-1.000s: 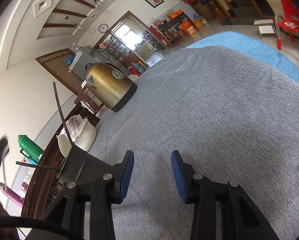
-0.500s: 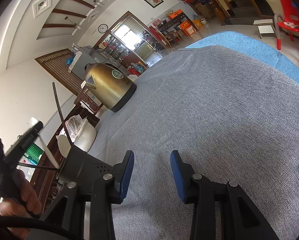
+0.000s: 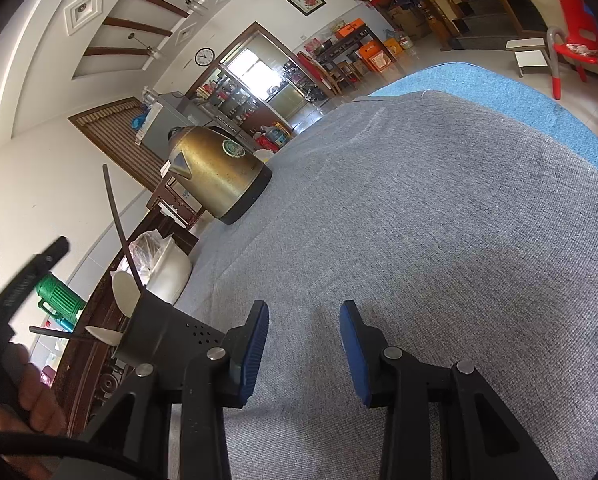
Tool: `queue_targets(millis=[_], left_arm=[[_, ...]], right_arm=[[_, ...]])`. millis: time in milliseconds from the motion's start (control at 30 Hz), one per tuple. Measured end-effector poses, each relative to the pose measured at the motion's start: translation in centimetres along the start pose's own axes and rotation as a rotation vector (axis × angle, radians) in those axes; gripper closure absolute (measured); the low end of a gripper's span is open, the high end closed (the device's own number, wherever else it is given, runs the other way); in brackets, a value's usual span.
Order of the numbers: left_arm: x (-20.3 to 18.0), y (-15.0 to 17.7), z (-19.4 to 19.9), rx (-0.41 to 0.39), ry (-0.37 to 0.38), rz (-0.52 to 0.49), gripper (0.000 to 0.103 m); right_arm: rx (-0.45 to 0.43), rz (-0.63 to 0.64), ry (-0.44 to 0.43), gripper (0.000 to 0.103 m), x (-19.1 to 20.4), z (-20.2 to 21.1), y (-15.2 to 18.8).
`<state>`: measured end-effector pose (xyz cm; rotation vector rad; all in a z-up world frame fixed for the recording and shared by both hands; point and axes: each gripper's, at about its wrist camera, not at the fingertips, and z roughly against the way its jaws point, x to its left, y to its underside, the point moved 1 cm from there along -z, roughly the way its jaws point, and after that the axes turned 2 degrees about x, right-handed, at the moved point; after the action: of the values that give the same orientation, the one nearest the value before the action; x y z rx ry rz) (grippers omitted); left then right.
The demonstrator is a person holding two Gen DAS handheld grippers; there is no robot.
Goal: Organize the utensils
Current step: 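Carry the white spoon over the gray holder and drop it in with the left tool, then grasp one dark chopstick from the bundle with the right tool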
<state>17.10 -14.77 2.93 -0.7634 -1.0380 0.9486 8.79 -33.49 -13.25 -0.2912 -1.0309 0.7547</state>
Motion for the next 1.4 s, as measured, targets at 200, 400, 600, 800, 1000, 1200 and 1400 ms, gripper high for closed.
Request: queue_targets(millis=[200,400,600,800,1000,1200,1400], left_arm=[[3.1,-1.1,5.3,-0.067,0.04,0.041,0.04],[5.1,2.5,8.3,0.019,0.092,0.016,0.032],[6.4,10.4,7.3,0.289,0.156,0.067,0.032],[8.1,16.7,6.8,0.474,0.208,0.179,0.032],[8.2,17.8,7.8,0.465,0.261,0.194,0.032],[8.9,19.2,7.0,0.476,0.303,0.231,0.032],[10.2,20.2,6.5,0.482,0.327,0.292,0.033]], right_arm=[[-0.001,-0.001,-0.001,0.064,0.0,0.1,0.0],[-0.005,-0.007,0.0,0.064,-0.2,0.0,0.1],[-0.005,-0.007,0.002,0.064,-0.3,0.0,0.1],[-0.005,-0.006,0.004,0.064,-0.3,0.0,0.1],[-0.011,-0.013,0.035,0.063,-0.5,0.7,0.4],[0.113,0.071,-0.058,0.064,3.2,2.8,2.2],[0.342,0.103,-0.101,0.064,7.0,1.4,5.2]])
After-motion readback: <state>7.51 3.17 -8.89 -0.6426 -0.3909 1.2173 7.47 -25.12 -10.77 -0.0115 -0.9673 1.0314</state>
